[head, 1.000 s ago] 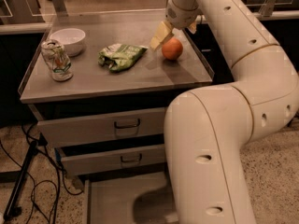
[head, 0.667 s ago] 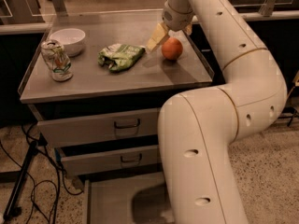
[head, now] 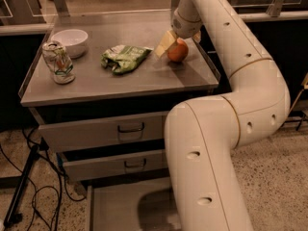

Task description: Place orange into bottom drawer

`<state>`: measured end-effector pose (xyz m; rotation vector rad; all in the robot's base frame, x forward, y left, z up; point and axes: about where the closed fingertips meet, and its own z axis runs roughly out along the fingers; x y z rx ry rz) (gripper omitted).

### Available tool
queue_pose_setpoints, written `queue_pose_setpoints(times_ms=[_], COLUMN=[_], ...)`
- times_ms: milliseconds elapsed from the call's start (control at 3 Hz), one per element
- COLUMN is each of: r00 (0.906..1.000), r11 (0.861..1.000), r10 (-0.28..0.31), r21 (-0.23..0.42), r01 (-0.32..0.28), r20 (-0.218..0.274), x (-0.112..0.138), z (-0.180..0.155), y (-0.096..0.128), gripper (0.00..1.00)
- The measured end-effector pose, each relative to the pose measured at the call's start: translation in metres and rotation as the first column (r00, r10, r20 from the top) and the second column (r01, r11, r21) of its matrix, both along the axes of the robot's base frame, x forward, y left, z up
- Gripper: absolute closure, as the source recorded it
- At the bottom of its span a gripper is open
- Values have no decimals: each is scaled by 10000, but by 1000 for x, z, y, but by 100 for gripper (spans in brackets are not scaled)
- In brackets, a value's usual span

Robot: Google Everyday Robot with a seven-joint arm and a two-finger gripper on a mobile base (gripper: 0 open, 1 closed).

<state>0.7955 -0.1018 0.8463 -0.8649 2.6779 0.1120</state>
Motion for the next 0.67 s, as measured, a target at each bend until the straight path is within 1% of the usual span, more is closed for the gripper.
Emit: queue_pose_setpoints(times_ms=[333, 667], r00=[9999, 9997], r11=[10000, 10000], r10=[-9, -11], r21=[51, 94], r01=[8, 9], r20=[128, 229], x=[6, 10], z=[-3, -6], y=[2, 5], gripper=[0, 18])
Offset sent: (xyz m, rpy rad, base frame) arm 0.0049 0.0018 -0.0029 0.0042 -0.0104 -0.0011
